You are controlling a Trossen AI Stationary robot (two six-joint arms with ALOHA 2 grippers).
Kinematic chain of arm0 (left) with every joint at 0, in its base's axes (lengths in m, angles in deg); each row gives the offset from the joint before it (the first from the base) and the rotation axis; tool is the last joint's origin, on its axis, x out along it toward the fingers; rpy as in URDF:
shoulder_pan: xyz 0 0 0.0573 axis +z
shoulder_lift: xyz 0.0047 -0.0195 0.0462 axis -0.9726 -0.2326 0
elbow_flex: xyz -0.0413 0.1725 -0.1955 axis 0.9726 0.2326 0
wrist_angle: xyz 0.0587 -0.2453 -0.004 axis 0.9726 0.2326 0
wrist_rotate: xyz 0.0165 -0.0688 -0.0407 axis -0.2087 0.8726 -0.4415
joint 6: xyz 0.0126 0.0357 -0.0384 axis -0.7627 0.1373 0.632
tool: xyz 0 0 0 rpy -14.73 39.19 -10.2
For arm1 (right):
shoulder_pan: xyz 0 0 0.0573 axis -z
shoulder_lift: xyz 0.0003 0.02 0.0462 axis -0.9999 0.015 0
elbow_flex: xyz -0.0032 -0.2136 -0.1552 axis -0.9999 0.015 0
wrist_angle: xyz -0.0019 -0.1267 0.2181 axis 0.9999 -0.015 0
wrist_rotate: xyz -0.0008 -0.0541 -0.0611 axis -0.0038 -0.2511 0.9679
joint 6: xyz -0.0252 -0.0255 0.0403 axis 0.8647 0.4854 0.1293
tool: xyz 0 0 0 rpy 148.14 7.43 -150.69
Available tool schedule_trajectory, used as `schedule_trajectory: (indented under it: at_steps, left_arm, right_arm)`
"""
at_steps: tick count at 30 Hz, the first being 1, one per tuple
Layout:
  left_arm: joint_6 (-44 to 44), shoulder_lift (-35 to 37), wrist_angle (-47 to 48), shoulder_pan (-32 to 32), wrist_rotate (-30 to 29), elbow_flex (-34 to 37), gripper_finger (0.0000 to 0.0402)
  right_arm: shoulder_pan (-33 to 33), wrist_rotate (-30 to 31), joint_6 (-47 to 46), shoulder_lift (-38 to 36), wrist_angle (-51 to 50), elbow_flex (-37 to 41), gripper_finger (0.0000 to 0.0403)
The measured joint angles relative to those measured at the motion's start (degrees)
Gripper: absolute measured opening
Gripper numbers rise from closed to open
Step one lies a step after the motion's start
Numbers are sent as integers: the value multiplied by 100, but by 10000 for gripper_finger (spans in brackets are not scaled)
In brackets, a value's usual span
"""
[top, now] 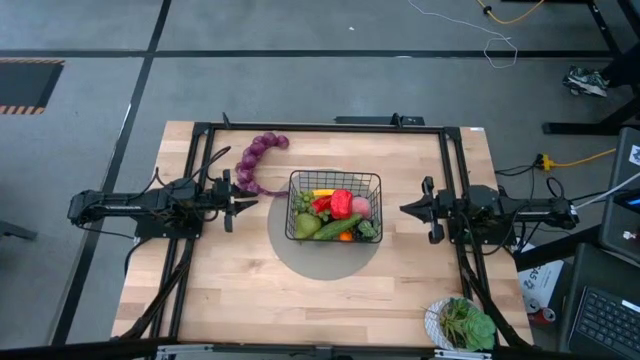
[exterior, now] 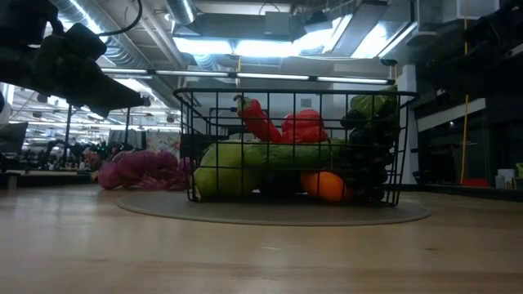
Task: Build produce basket
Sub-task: Put the purple garlic into the wire basket
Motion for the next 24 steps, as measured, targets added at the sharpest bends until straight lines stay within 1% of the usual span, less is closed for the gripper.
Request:
schedule_trajectory:
  at_steps: [20,24]
  left_arm:
    - [0,-1,-2,1,2,2,96]
    - [50,1,-204,1,0,2,96]
  right_arm:
    - [0,2,12,0,2,2,3]
    - [0,2,12,0,2,2,3]
